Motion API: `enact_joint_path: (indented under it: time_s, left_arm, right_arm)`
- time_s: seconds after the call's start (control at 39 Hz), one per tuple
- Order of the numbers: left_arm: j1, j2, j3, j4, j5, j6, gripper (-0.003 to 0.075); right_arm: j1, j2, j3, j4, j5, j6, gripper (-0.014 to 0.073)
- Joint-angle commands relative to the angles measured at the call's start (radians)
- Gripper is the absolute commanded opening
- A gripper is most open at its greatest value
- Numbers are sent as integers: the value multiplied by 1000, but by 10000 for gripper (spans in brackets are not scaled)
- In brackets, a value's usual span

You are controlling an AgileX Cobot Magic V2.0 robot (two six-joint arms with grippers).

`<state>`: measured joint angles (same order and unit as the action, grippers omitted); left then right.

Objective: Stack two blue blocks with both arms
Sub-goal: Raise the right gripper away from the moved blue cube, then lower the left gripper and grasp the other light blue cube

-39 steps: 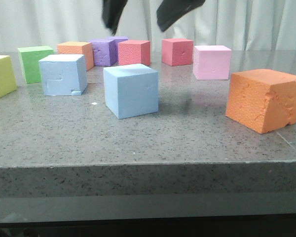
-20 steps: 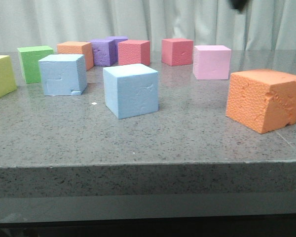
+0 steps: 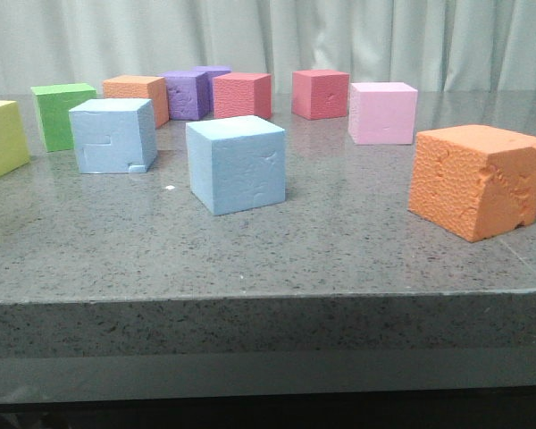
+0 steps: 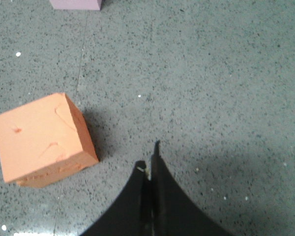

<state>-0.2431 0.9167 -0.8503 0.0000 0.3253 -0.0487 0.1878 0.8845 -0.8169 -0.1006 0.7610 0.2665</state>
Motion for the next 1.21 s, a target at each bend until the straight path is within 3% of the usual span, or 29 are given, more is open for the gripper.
enact_joint_path:
  time_s: [0.0, 0.15, 0.69, 1.18]
  left_arm:
    - [-101, 113, -111, 15, -49, 3, 616]
    - [-188, 320, -272, 20, 69, -12, 616]
    - [-178, 731, -664, 91, 470, -290, 616]
    - [-178, 813, -683, 86, 473, -294, 603]
  right_arm:
    - [-8, -35, -5, -20, -57, 0, -60]
    - [-8, -37, -4, -20, -51, 0, -60]
    - [-8, -37, -4, -20, -51, 0, -60]
    - [-8, -37, -4, -20, -49, 0, -60]
